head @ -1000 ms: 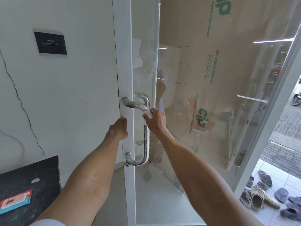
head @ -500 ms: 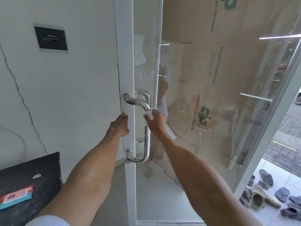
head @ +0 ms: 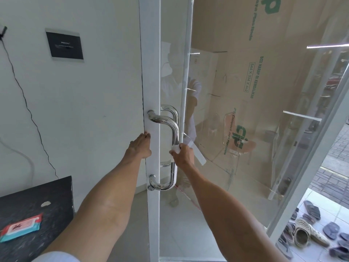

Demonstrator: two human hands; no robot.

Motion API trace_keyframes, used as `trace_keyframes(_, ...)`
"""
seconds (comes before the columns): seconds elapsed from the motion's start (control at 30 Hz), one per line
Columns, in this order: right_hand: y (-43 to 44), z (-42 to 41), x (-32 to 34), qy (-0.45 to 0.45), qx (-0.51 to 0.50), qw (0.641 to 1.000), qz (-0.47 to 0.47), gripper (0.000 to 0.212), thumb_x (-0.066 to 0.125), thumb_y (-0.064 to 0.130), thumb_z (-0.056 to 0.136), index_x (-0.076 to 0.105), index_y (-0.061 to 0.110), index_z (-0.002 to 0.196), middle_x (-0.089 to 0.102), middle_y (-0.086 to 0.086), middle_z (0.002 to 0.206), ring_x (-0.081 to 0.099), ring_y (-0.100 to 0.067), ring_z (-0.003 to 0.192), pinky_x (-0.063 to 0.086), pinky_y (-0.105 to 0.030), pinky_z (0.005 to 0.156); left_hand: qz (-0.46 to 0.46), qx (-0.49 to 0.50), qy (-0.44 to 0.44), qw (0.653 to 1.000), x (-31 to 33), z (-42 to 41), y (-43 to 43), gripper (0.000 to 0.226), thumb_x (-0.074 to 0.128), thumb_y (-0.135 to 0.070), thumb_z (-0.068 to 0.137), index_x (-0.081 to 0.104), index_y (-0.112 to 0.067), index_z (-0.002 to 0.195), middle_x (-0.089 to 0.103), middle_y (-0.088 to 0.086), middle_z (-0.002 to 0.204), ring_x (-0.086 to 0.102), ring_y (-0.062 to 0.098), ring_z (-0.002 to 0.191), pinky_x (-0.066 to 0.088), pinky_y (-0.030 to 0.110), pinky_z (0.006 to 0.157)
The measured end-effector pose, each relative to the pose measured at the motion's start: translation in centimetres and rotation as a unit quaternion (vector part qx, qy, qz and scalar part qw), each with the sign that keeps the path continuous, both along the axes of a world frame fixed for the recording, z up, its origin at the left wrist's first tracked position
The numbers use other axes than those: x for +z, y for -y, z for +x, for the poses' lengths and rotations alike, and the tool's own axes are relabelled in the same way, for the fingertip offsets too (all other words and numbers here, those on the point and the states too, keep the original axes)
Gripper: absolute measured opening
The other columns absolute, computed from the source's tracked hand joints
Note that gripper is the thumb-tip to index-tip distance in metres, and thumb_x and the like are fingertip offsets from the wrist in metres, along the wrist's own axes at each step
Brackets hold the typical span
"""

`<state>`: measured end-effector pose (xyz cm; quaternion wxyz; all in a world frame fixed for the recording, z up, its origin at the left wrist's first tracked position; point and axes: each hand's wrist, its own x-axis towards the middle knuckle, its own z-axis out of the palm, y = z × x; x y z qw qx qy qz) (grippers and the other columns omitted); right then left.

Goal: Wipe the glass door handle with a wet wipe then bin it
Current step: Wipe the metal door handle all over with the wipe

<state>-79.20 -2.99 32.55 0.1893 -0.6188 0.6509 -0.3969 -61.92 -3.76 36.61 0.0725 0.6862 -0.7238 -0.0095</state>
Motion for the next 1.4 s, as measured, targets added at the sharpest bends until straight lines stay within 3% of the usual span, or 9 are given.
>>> trace_keyframes(0.13, 0.0, 0.3, 1.2, 0.008, -0.008, 1.000, -0.029, 0.036, 0.070, 0.034, 0.085, 0.064, 0.005, 0.104, 0.067, -0.012, 0.095, 0.059, -0.028, 0.080, 0.041, -0.029, 0.066, 0.004, 0.005, -0.008, 1.000, -0.5, 0.6, -0.2, 0.079, 0.047, -0.003, 0.089, 0.004, -0.008, 0.155, -0.005, 0.001, 0.164, 0.004, 0.016, 0.151, 0.024, 0.044, 0.118)
trace_keyframes(0.23, 0.6, 1.0, 2.8, 0.058, -0.011, 0.995, -0.078, 0.033, 0.072, 0.033, 0.083, 0.063, 0.007, 0.101, 0.064, -0.007, 0.084, 0.060, -0.026, 0.076, 0.047, -0.034, 0.064, -0.004, 0.007, -0.028, 1.000, -0.6, 1.0, 0.0, 0.080, 0.048, -0.004, 0.090, 0.002, -0.009, 0.155, -0.007, 0.001, 0.164, 0.004, 0.016, 0.151, 0.024, 0.043, 0.119)
trace_keyframes(0.4, 0.7, 1.0, 2.7, 0.064, -0.021, 0.991, -0.113, 0.033, 0.070, 0.035, 0.085, 0.064, 0.006, 0.099, 0.067, -0.007, 0.084, 0.062, -0.025, 0.074, 0.050, -0.035, 0.064, -0.014, 0.013, -0.077, 0.997, -1.6, 1.5, 0.2, 0.080, 0.047, -0.006, 0.091, 0.000, -0.009, 0.155, -0.004, 0.001, 0.164, 0.007, 0.017, 0.151, 0.021, 0.038, 0.120)
trace_keyframes(0.6, 0.0, 0.5, 0.9, 0.034, -0.019, 0.995, -0.088, 0.036, 0.067, 0.036, 0.088, 0.064, 0.004, 0.103, 0.071, -0.012, 0.093, 0.052, -0.019, 0.067, 0.034, -0.025, 0.055, -0.015, -0.001, -0.058, 0.998, -2.7, 1.1, 0.6, 0.080, 0.048, -0.005, 0.088, 0.005, -0.012, 0.156, -0.005, 0.002, 0.164, 0.015, 0.021, 0.150, 0.028, 0.039, 0.117)
trace_keyframes(0.7, -0.1, 0.1, 0.7, 0.010, -0.015, 0.997, -0.077, 0.036, 0.069, 0.038, 0.086, 0.064, 0.004, 0.098, 0.071, -0.013, 0.092, 0.054, -0.023, 0.069, 0.037, -0.027, 0.061, -0.033, 0.011, -0.001, 0.999, -2.7, 0.3, 0.2, 0.076, 0.050, -0.006, 0.089, 0.011, -0.012, 0.154, -0.003, 0.006, 0.164, 0.018, 0.024, 0.149, 0.031, 0.042, 0.112)
trace_keyframes(0.83, 0.0, 0.0, 2.4, -0.017, -0.014, 0.995, -0.095, 0.042, 0.072, 0.039, 0.083, 0.066, 0.007, 0.111, 0.073, -0.013, 0.102, 0.066, -0.031, 0.089, 0.051, -0.034, 0.074, -0.039, 0.011, 0.030, 0.999, -2.2, -0.3, -0.1, 0.074, 0.052, -0.006, 0.089, 0.015, -0.012, 0.153, 0.004, 0.012, 0.162, 0.020, 0.026, 0.148, 0.030, 0.042, 0.111)
trace_keyframes(1.07, 0.0, 0.8, 6.8, -0.030, -0.009, 0.984, -0.175, 0.041, 0.071, 0.033, 0.085, 0.063, 0.012, 0.121, 0.071, -0.010, 0.113, 0.065, -0.030, 0.102, 0.050, -0.035, 0.085, -0.051, -0.034, 0.025, 0.998, 0.1, -1.1, 0.0, 0.073, 0.047, -0.005, 0.091, 0.015, -0.015, 0.155, 0.008, 0.006, 0.163, 0.015, 0.022, 0.150, 0.026, 0.042, 0.117)
trace_keyframes(1.27, -0.4, -0.2, 1.4, -0.022, -0.009, 0.998, -0.058, 0.037, 0.074, 0.035, 0.082, 0.065, 0.005, 0.101, 0.072, -0.013, 0.101, 0.065, -0.031, 0.088, 0.050, -0.032, 0.073, -0.043, -0.036, 0.011, 0.998, 0.4, -1.6, -0.7, 0.073, 0.053, -0.006, 0.089, 0.019, -0.012, 0.154, 0.011, 0.008, 0.163, 0.019, 0.025, 0.148, 0.030, 0.046, 0.114)
trace_keyframes(1.4, -0.6, -0.6, -1.6, -0.041, 0.002, 0.999, 0.018, 0.030, 0.073, 0.032, 0.082, 0.065, 0.005, 0.092, 0.067, -0.011, 0.089, 0.057, -0.026, 0.077, 0.042, -0.029, 0.066, -0.040, -0.036, 0.001, 0.999, 0.8, -1.5, -1.1, 0.073, 0.051, -0.003, 0.088, 0.020, -0.013, 0.154, 0.010, 0.007, 0.163, 0.018, 0.024, 0.149, 0.029, 0.046, 0.116)
